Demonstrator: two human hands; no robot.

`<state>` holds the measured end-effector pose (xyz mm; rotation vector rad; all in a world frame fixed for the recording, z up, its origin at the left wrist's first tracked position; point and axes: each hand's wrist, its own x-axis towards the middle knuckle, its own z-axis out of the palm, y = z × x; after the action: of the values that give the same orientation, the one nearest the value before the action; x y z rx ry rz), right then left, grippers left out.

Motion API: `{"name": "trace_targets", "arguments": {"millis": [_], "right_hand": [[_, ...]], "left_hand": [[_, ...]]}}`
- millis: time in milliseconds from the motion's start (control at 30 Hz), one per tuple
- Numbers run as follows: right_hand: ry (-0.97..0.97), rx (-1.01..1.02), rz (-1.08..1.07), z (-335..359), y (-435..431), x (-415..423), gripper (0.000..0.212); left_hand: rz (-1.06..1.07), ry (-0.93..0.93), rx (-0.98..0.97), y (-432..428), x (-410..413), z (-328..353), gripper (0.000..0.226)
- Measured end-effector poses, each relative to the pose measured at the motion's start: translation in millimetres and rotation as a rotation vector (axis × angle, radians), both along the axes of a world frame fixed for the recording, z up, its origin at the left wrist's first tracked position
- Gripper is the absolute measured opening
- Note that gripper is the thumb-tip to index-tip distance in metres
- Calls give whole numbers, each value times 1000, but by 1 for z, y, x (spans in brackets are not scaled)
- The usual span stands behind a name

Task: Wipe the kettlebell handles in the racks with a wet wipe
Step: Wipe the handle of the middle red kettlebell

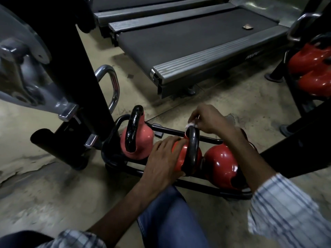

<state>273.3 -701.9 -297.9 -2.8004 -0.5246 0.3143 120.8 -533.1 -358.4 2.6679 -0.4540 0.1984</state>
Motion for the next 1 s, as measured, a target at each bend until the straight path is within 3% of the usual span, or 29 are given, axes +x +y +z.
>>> {"name": "trace_targets", "arguments": {"millis": [100,267,467,633,733,833,1000], "right_hand": [[-136,150,-60,-4,-2,-61,11],[-315,304,8,-36,-1,-152,27],[-365,504,-63,-82,0,-200,18],[-162,1031,-676,-100,9,-204,33],[-2,1253,-870,-101,15,-199,28],[124,1194,-856,-101,6,-185,26],[177,892,-585,-99,-13,-158,23]], "left_hand": [[39,12,-11,3,4,-1,112],[-11,30,-28,4,12,-1,112],[-130,90,61,10,18,1,118],[-151,120,51,10,17,1,117],[-145,118,51,10,17,0,121],[-143,124,24,8,17,2,116],[-139,108,41,6,20,1,118]]}}
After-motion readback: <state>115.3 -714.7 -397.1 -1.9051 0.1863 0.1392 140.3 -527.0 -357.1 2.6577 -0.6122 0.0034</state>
